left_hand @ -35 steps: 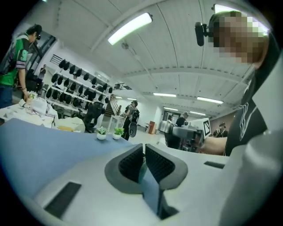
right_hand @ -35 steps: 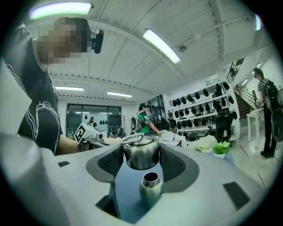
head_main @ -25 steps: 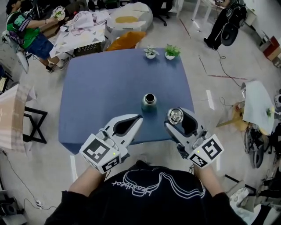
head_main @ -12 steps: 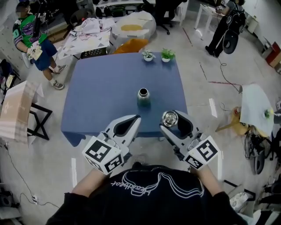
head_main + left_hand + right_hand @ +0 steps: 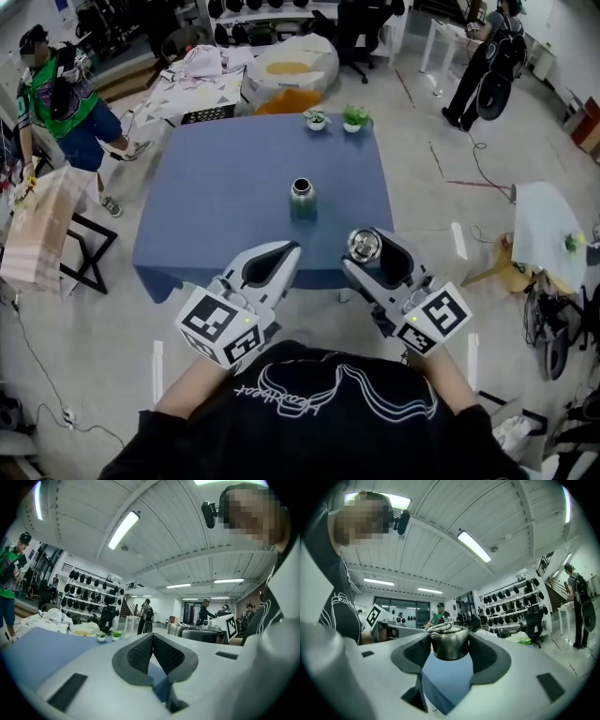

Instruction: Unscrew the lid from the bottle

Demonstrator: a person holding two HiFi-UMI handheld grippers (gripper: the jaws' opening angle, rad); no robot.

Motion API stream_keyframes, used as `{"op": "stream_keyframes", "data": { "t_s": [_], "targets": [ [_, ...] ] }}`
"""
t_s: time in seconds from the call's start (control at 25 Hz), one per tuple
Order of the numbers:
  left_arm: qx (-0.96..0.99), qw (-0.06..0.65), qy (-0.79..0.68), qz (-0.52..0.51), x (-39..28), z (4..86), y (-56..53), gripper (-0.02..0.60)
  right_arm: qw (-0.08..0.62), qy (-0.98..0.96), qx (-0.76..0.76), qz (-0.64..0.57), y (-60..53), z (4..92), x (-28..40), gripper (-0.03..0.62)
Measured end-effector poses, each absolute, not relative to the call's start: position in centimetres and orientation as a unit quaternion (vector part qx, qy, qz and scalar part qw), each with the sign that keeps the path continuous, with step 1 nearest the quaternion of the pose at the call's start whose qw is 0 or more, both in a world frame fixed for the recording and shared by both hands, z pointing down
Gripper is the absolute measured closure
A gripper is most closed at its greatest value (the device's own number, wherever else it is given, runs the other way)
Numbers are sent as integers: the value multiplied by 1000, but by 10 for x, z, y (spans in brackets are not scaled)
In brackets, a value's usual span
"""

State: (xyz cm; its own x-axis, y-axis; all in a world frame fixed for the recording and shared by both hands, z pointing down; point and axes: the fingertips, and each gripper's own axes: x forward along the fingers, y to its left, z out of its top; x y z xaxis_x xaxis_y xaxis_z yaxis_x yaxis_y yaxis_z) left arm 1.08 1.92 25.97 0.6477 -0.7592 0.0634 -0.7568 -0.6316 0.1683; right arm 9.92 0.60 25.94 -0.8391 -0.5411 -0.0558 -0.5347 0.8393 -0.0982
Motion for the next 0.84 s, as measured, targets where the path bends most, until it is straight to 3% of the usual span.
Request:
{"op": "stream_keyframes", "data": {
  "t_s": [0.84],
  "targets": [
    [905,58,-422,-7,25,240,20,577,52,960,-274,-15,8,242,109,333]
  ]
}}
